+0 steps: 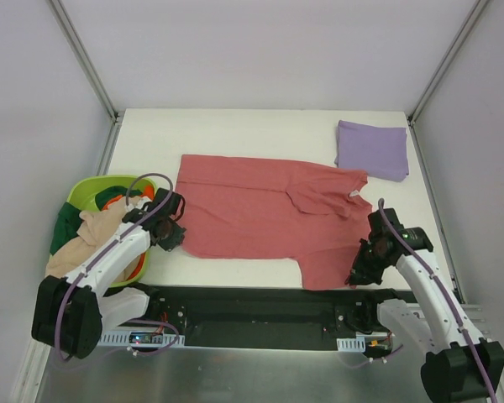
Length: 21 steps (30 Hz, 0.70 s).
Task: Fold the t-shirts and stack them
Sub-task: Grap the side of the flattened tshirt closest away from the robot with both arms, then fold the other side of the tshirt into a rectangle
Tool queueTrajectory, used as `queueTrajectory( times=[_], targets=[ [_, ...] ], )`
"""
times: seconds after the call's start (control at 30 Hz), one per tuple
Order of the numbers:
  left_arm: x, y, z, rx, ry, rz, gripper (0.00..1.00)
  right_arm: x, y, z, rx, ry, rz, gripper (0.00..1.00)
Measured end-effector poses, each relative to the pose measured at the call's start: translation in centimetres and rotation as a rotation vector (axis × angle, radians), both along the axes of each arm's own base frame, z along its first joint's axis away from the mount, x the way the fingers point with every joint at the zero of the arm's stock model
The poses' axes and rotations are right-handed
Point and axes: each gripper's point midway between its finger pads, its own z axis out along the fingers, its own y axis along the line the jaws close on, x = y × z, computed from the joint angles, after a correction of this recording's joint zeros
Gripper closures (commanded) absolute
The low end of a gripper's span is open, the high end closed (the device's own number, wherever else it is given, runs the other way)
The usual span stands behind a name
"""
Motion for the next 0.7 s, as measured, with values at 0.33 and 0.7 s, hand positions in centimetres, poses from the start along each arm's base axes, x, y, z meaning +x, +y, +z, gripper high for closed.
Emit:
queueTrajectory(
  times=[0.33, 0.7],
  targets=[
    [-1.0, 0.3, 2.5, -0.036, -0.104, -0.002, 1.0, -0.9, 0.3, 3.6, 0.011, -0.032, 0.051, 0.99],
    [-0.1, 0.3, 2.9, -0.008, -0.069, 0.002, 1.0, 0.8, 0.4, 3.4, 0.021, -0.016, 0.031, 0.99]
  ],
)
